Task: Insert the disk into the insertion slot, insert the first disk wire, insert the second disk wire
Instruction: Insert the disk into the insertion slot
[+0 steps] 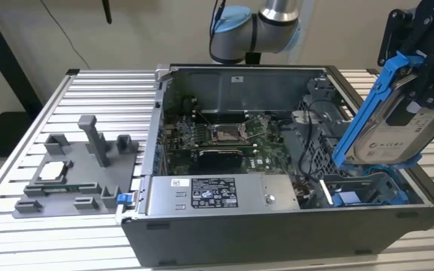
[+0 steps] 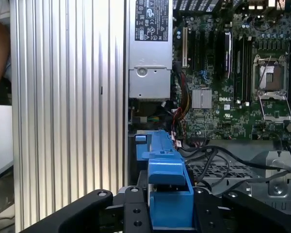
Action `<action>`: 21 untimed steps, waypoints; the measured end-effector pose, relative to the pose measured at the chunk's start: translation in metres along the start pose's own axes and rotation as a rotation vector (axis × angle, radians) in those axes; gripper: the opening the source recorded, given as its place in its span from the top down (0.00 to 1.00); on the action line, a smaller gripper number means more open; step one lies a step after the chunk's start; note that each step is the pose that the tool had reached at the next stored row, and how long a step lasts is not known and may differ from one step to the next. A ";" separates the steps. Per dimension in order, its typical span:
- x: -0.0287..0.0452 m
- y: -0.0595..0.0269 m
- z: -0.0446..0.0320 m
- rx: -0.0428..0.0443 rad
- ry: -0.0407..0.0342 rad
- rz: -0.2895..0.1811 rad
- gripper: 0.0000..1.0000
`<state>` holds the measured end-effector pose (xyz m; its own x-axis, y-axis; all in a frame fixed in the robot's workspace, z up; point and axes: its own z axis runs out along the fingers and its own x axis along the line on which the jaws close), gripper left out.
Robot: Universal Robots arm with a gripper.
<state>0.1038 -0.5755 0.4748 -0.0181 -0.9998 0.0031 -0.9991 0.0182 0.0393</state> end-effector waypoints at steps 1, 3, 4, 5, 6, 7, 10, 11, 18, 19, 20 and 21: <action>0.0000 0.0000 0.0003 0.0000 0.0001 0.000 1.00; 0.0000 0.0000 0.0012 0.0000 0.0001 0.000 1.00; 0.0000 -0.0001 0.0016 0.0000 0.0003 0.000 1.00; 0.0000 -0.0001 0.0022 0.0000 0.0003 0.000 1.00; 0.0000 -0.0001 0.0028 0.0000 0.0002 0.000 1.00; 0.0000 -0.0002 0.0035 0.0000 0.0002 0.000 1.00; 0.0000 -0.0006 0.0056 0.0000 0.0000 0.000 1.00; 0.0000 -0.0008 0.0063 0.0000 0.0000 0.000 1.00; 0.0000 -0.0025 0.0114 0.0000 -0.0007 0.000 1.00; 0.0000 -0.0027 0.0121 0.0000 -0.0010 0.000 1.00; 0.0000 -0.0029 0.0127 0.0000 -0.0012 0.000 1.00; 0.0000 -0.0031 0.0132 0.0000 -0.0015 0.000 1.00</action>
<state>0.1064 -0.5755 0.4615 -0.0181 -0.9998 0.0017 -0.9991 0.0182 0.0393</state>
